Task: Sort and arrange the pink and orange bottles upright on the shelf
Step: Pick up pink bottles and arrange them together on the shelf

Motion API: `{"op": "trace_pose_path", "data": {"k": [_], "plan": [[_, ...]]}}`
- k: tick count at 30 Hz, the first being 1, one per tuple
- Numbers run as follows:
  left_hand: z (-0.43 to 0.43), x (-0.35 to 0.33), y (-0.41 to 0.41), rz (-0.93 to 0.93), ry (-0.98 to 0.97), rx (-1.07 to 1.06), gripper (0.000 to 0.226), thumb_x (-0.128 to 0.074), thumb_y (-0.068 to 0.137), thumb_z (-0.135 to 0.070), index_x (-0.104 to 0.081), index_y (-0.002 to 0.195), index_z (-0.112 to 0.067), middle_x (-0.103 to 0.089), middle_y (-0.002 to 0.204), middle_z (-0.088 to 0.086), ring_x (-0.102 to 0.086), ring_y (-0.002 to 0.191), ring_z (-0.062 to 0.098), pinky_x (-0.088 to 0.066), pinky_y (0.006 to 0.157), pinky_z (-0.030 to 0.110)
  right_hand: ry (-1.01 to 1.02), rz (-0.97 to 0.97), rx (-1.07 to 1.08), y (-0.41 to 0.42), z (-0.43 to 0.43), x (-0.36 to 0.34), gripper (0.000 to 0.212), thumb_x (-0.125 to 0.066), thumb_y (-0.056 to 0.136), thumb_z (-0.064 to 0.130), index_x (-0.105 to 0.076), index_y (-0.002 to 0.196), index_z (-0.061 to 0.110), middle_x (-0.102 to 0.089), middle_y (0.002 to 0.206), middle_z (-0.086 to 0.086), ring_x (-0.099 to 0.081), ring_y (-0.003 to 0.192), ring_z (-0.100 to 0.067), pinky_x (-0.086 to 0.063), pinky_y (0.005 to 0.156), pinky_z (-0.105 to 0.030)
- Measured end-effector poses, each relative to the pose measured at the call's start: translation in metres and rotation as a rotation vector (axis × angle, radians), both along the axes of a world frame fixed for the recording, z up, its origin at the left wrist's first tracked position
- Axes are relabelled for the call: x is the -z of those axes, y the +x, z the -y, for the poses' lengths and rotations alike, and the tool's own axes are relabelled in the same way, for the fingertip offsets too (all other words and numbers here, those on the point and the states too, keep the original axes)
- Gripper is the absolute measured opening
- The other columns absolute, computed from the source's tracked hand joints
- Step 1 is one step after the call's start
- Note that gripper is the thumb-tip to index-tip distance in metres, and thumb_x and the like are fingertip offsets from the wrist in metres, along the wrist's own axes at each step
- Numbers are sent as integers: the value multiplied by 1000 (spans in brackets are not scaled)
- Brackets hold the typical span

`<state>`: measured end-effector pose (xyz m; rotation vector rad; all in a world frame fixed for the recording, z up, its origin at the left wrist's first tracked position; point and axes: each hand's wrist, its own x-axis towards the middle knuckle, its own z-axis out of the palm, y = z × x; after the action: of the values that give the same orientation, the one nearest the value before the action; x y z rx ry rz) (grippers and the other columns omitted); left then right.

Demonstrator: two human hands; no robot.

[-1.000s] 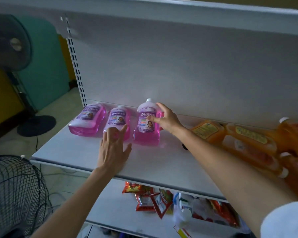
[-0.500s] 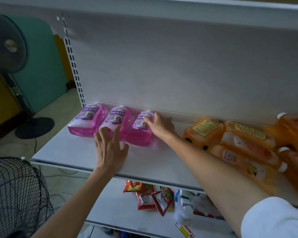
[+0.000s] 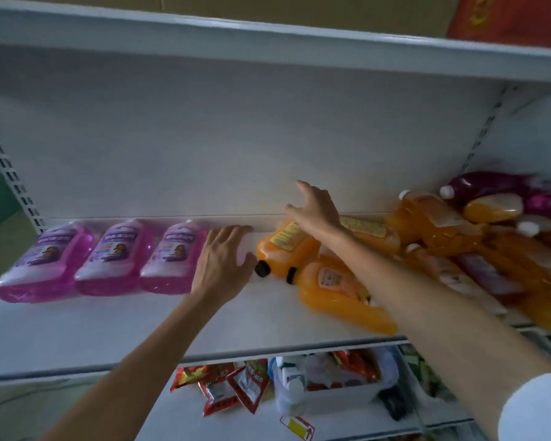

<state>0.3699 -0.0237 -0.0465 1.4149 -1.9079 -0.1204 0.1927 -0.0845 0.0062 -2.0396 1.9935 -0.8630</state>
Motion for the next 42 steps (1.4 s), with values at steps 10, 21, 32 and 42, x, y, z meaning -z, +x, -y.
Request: {"op": "trace_pose_path", "data": {"k": [10,21,32,42], "plan": [[22,-27,-183,-63,52,289,42,-55,78,-23,-59,120,-16,-58,123,5,-48,114,26,-38,88,32,-138,-101,203,-204,-28,-32,55,-59,87,32,-46,136,11,-56,131,-14,-48,123,-33,-43,98,-44],[42,-51,-339,-51,-14,422,32,-52,84,-31,-67,110,-19,-63,117,4,-55,105,24,-35,77,23,-198,-62,234,-366,-30,-36,45,-64,86,23,-53,129,11,-61,124,-11,-57,112,-26,-48,92,-36],[66,-37,-387,26,-20,282,28,-55,86,-28,-64,113,-24,-63,117,-1,-53,106,20,-44,87,35,-94,-525,52,-386,26,-44,57,-68,79,16,-48,132,16,-52,133,-5,-39,126,-27,-28,106,-40],[69,-43,-366,-196,143,266,35,-57,85,-17,-56,119,-23,-56,119,1,-50,105,16,-42,74,27,-2,-497,37,-378,37,-59,48,-76,73,23,-56,117,21,-60,117,-3,-52,112,-25,-37,97,-39]]}}
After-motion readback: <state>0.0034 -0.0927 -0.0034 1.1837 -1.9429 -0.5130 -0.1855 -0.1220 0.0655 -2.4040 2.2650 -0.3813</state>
